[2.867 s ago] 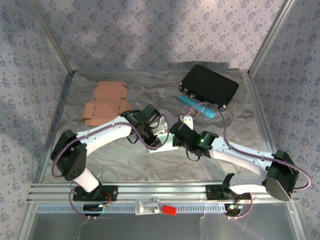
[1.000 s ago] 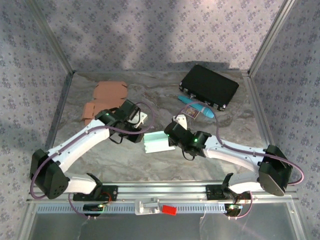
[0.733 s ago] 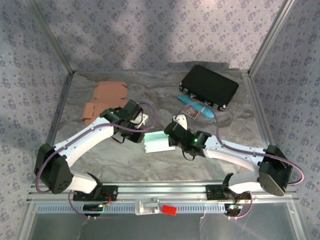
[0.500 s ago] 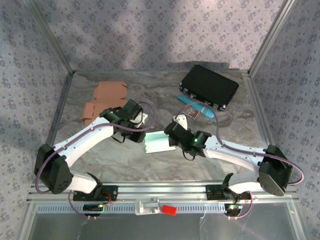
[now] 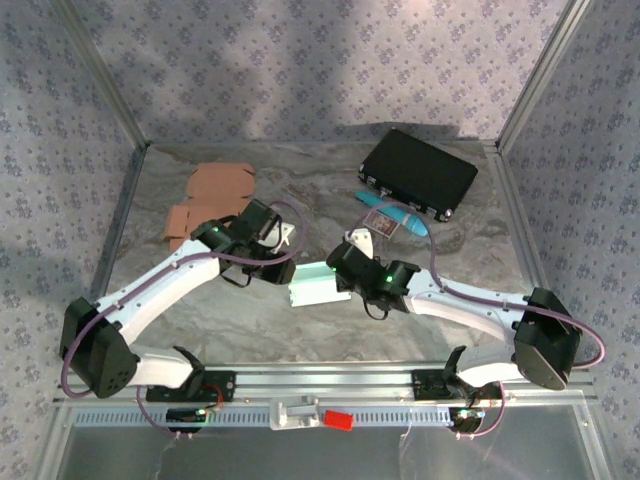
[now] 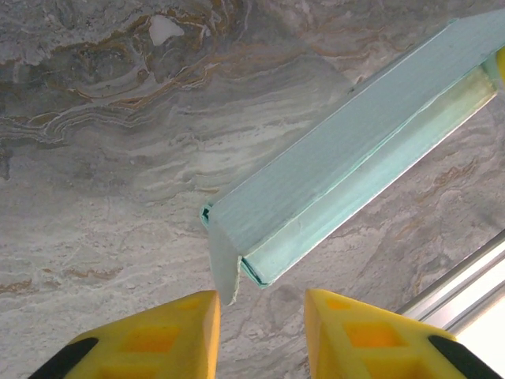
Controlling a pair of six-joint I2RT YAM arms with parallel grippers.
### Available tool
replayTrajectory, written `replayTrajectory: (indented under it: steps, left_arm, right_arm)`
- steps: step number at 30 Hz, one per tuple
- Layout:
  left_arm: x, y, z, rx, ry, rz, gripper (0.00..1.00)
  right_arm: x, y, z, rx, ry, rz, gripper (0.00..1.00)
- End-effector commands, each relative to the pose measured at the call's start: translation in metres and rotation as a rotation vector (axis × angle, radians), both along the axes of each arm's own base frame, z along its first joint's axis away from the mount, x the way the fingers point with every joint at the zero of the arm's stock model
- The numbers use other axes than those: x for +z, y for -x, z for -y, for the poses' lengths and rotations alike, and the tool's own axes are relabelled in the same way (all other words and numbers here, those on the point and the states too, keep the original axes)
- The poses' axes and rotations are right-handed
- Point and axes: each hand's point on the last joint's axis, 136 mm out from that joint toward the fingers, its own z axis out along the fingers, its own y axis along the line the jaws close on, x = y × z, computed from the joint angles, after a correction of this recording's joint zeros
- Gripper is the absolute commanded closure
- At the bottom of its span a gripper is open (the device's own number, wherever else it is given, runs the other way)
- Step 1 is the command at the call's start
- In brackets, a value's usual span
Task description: Fold the paper box
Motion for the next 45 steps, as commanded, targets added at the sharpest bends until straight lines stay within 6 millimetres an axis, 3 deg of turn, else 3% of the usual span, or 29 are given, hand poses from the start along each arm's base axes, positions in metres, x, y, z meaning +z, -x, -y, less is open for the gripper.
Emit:
replayTrajectory:
  steps: [1,7,18,26,37,45]
  left_arm:
    - [-0.003,-0.004,0.001,0.015,-0.005,-0.005,0.72]
    - [-0.007,-0.01,-0.002,0.029,-0.033,0.013,0.8]
    - [-0.018,-0.013,-0.003,0.043,-0.062,0.0,0.87]
    - [-0.015,-0.016,-0.001,0.094,-0.065,-0.004,1.0]
    - [-0.001,-0.017,0.001,0.289,-0.02,-0.076,1.0]
    - [-0.002,-0.018,0.007,0.345,-0.002,-0.135,1.0]
  right_arm:
    - [0.001,0.001,0.0,0.006,0.014,-0.013,1.0]
    - [0.001,0.0,0.0,0.005,0.009,-0.013,1.0]
    - [0.002,0.0,0.0,0.003,0.01,-0.01,1.0]
    - [0.004,-0.001,-0.001,-0.002,0.002,-0.008,1.0]
    - [0.009,-0.002,-0.003,-0.003,-0.014,0.011,1.0]
    - [0.008,-0.001,-0.003,0.0,-0.011,0.008,1.0]
